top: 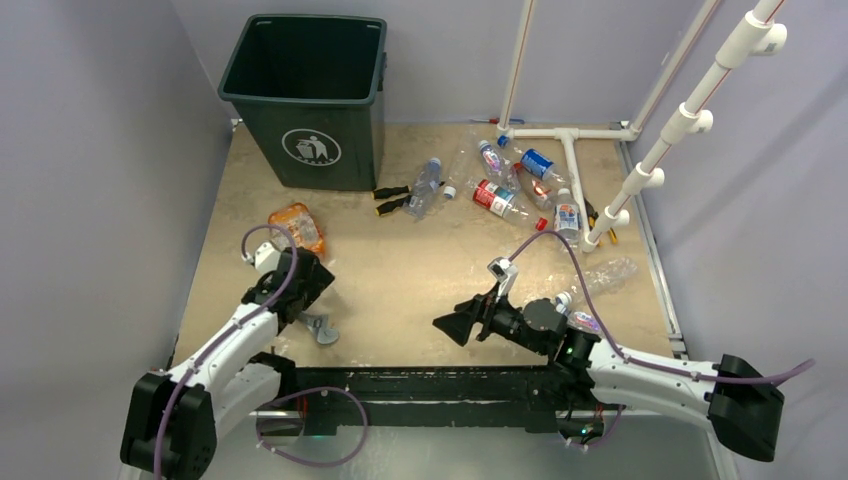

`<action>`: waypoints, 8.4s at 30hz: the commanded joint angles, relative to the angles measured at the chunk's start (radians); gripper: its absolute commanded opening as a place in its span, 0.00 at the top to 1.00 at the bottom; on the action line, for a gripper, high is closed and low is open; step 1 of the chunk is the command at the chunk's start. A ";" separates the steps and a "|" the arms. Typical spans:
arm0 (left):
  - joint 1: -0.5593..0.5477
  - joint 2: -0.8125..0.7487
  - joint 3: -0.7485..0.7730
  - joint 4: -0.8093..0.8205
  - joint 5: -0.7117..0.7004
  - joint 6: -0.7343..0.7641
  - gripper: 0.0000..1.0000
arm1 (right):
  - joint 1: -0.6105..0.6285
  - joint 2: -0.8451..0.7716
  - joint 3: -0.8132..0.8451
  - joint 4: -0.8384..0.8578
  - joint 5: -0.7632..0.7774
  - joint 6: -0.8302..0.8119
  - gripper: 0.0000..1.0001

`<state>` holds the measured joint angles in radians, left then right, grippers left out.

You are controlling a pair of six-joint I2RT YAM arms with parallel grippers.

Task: Put the plastic bottles in the bin
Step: Pick up the plastic bottle at the center of the board, then place the plastic bottle at the center of the board, then pick up the plastic bottle at the center of the board.

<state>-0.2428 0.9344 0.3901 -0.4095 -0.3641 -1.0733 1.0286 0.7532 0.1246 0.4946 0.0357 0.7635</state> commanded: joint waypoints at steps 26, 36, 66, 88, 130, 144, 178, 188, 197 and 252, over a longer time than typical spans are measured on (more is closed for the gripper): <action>-0.136 0.341 0.058 0.177 -0.236 0.020 0.48 | 0.003 -0.078 -0.029 0.037 0.024 -0.008 0.01; -0.136 0.354 0.059 0.199 -0.251 0.031 0.67 | 0.003 -0.029 -0.006 0.054 0.011 -0.020 0.01; -0.771 -0.056 0.114 0.144 0.100 0.210 1.00 | 0.002 -0.084 0.339 -0.290 0.074 -0.135 0.01; -1.164 0.012 0.127 0.308 -0.249 0.651 1.00 | -0.224 0.005 0.562 -0.671 0.365 -0.191 0.01; -1.233 0.286 0.107 0.486 -0.427 0.729 0.11 | -0.427 0.546 0.505 -0.308 0.055 -0.203 0.01; -1.240 0.048 0.061 0.542 -0.001 0.506 0.12 | -0.426 0.661 0.533 -0.224 -0.005 -0.185 0.02; -0.889 0.409 -0.006 0.887 -0.040 0.327 0.74 | -0.426 0.417 0.226 -0.129 -0.074 -0.002 0.20; -0.747 0.506 0.142 0.855 -0.012 0.369 0.73 | -0.391 0.325 0.138 -0.121 -0.095 0.082 0.16; -0.742 0.289 0.007 0.808 -0.078 0.267 0.41 | -0.392 0.293 0.265 -0.299 0.074 0.029 0.05; -0.681 0.435 -0.139 1.172 0.144 0.164 0.39 | -0.527 0.268 0.110 0.199 -0.538 -0.065 0.70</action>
<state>-0.9298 1.5082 0.2501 0.9386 -0.1837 -0.9497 0.4988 1.1912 0.2153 0.6632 -0.4648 0.7631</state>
